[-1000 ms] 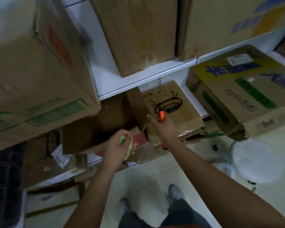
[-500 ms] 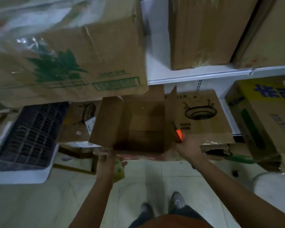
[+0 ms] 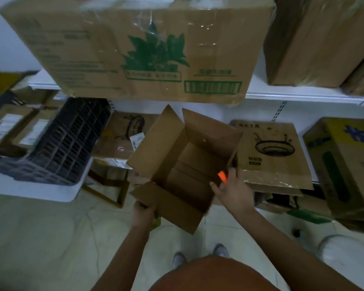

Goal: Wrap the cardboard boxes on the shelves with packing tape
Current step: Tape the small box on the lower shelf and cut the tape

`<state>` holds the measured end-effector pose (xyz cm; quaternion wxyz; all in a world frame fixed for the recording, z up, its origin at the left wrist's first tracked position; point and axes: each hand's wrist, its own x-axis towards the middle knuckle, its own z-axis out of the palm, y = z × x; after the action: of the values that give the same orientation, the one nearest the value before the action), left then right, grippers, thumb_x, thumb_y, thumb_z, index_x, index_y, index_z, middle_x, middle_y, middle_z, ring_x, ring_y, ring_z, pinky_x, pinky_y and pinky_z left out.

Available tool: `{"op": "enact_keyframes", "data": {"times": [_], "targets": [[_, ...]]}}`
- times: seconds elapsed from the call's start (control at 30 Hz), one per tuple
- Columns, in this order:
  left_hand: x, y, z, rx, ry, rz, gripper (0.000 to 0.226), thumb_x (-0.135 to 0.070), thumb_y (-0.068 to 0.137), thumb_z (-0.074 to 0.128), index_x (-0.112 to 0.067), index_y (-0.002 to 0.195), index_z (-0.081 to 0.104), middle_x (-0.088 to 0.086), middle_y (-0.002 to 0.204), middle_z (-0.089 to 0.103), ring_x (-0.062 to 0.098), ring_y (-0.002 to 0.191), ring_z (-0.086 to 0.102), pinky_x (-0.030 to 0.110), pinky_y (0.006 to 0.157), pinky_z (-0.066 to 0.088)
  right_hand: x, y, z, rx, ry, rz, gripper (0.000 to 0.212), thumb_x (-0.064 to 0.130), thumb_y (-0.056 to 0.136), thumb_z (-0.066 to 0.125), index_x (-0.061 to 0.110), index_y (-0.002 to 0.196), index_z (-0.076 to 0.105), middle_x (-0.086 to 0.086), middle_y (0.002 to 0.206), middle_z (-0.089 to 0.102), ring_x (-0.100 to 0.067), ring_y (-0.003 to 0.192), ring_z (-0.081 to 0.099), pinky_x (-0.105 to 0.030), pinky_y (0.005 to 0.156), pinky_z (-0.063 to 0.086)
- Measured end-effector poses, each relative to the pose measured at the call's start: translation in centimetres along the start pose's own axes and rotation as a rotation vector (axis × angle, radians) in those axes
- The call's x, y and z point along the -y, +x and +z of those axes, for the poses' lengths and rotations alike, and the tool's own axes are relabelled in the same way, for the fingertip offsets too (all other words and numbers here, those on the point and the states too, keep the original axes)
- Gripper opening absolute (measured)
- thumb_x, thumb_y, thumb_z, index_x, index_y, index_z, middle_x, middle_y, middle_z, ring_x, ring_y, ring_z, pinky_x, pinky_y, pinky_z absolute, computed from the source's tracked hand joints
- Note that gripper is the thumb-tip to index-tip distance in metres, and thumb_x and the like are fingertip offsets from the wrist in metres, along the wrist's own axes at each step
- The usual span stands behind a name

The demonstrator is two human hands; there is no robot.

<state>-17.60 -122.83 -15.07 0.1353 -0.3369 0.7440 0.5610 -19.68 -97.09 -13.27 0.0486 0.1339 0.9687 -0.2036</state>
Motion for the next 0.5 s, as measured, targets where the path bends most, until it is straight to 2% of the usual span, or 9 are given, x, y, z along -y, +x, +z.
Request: {"op": "enact_keyframes", "data": {"times": [0.1,0.2,0.27,0.33,0.37,0.4,0.43,0.47,0.5], "targets": [[0.5,1.3,-2.0,-0.023,-0.039,-0.026,0.020,-0.008,0.090,0.065,-0.026,0.086,0.058,0.007,0.096,0.069,0.029,0.091,0.067,0.050,0.088,0.057,0.0,0.9,-0.5,-0.090,0.019,0.049,0.077,0.049,0.087,0.067,0.013,0.143,0.028,-0.017,0.137,0.043,-0.031,0.097,0.064,-0.030,0.062,0.045],[-0.4,2.5,-3.7,-0.066,-0.011,0.036,0.019,-0.007,0.088,0.066,-0.025,0.088,0.058,0.003,0.088,0.066,0.028,0.084,0.067,0.048,0.082,0.059,-1.3,2.3,-1.6,-0.116,-0.210,0.140,0.099,0.040,0.086,0.069,0.020,0.156,0.002,-0.024,0.153,0.023,-0.036,0.093,0.066,-0.033,0.060,0.050],[-1.4,3.2,-4.3,-0.066,0.058,0.089,0.023,-0.008,0.086,0.069,-0.027,0.083,0.057,0.001,0.085,0.066,0.020,0.076,0.066,0.038,0.073,0.058,-2.4,3.0,-2.2,-0.062,-0.334,0.138,0.096,0.033,0.089,0.067,0.023,0.157,0.001,-0.020,0.159,0.011,-0.034,0.088,0.068,-0.030,0.054,0.047],[-2.2,3.9,-4.2,-0.072,0.121,0.113,0.026,-0.011,0.083,0.073,-0.029,0.081,0.055,0.001,0.086,0.066,0.016,0.074,0.064,0.034,0.073,0.056,-3.2,4.2,-3.1,-0.028,-0.351,0.114,0.081,0.030,0.092,0.065,0.023,0.155,0.015,-0.016,0.158,0.021,-0.033,0.088,0.068,-0.031,0.056,0.046],[-2.7,4.1,-3.9,-0.079,0.136,0.115,0.027,-0.013,0.082,0.075,-0.029,0.081,0.054,0.000,0.086,0.067,0.017,0.077,0.065,0.036,0.078,0.056,-3.4,4.8,-3.5,-0.016,-0.333,0.093,0.070,0.030,0.092,0.064,0.021,0.151,0.026,-0.015,0.148,0.040,-0.031,0.087,0.067,-0.031,0.059,0.047],[-3.2,4.2,-3.6,-0.080,0.146,0.120,0.027,-0.016,0.081,0.077,-0.029,0.081,0.053,-0.001,0.085,0.067,0.019,0.080,0.066,0.038,0.083,0.057,-3.4,5.6,-3.8,0.004,-0.325,0.060,0.057,0.032,0.093,0.062,0.019,0.144,0.037,-0.012,0.124,0.057,-0.028,0.083,0.065,-0.031,0.059,0.046],[-3.4,4.5,-3.2,-0.082,0.157,0.119,0.026,-0.021,0.080,0.078,-0.028,0.083,0.054,-0.001,0.086,0.068,0.021,0.084,0.068,0.041,0.086,0.057,-3.3,6.2,-4.0,0.047,-0.337,0.018,0.045,0.033,0.095,0.059,0.018,0.134,0.046,-0.006,0.098,0.061,-0.024,0.077,0.061,-0.029,0.058,0.044],[-3.7,4.6,-2.8,-0.087,0.175,0.127,0.027,-0.028,0.079,0.079,-0.027,0.088,0.054,0.000,0.090,0.069,0.023,0.088,0.069,0.043,0.088,0.057,-3.1,6.9,-4.2,0.100,-0.353,-0.028,0.036,0.035,0.096,0.057,0.018,0.128,0.050,0.000,0.081,0.054,-0.021,0.073,0.056,-0.028,0.057,0.042],[-4.1,4.7,-2.2,-0.098,0.180,0.128,0.031,-0.034,0.079,0.080,-0.026,0.095,0.055,0.002,0.094,0.070,0.023,0.090,0.069,0.043,0.089,0.057,-2.8,7.7,-4.1,0.146,-0.361,-0.077,0.034,0.035,0.097,0.056,0.020,0.128,0.050,0.003,0.077,0.050,-0.019,0.073,0.053,-0.028,0.059,0.042]]}}
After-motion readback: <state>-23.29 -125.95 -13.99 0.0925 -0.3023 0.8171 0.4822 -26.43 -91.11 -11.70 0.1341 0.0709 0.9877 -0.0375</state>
